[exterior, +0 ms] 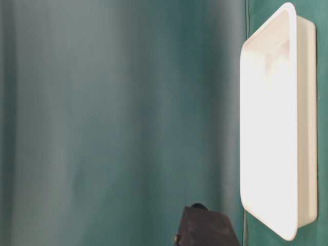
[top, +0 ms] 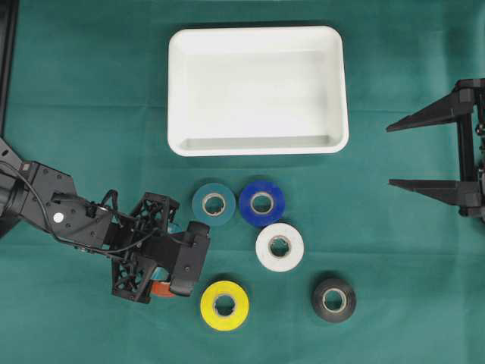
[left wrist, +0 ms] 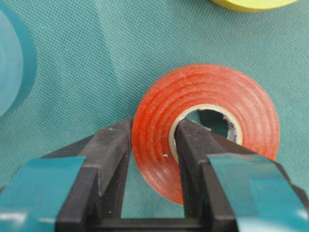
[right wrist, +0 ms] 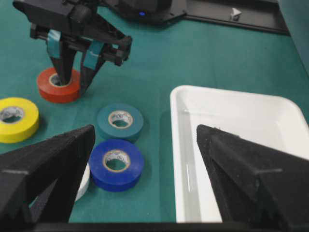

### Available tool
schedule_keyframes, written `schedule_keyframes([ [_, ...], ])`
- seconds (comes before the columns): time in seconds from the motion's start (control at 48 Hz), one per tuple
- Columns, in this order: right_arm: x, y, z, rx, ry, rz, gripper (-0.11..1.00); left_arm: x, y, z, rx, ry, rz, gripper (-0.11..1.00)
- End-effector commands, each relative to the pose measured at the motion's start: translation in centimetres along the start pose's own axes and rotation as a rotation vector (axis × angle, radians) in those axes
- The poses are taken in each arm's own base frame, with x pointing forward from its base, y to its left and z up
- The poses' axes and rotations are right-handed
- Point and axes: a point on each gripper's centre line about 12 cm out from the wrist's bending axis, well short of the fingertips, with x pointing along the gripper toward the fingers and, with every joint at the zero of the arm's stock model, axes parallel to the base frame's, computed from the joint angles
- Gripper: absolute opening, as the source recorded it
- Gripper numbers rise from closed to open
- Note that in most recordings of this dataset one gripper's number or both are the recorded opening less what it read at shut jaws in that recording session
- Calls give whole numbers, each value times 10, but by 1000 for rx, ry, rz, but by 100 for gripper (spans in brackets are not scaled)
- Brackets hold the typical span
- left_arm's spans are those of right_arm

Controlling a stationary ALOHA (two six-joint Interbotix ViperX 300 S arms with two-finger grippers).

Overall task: Pick up the tape from a random location and place it into the white case.
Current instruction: 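Lower the left gripper and close it on the red tape's rim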

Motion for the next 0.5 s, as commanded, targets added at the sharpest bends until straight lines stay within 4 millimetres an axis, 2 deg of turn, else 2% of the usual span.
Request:
schedule_keyframes([
  [0.0, 1, 0, 9, 2, -25, -1, 90, -20, -3, 19, 2, -69, -4, 22],
  [0.48, 0, 0, 9, 2, -15, 0, 90, -83, -2, 47, -29, -89, -4, 22],
])
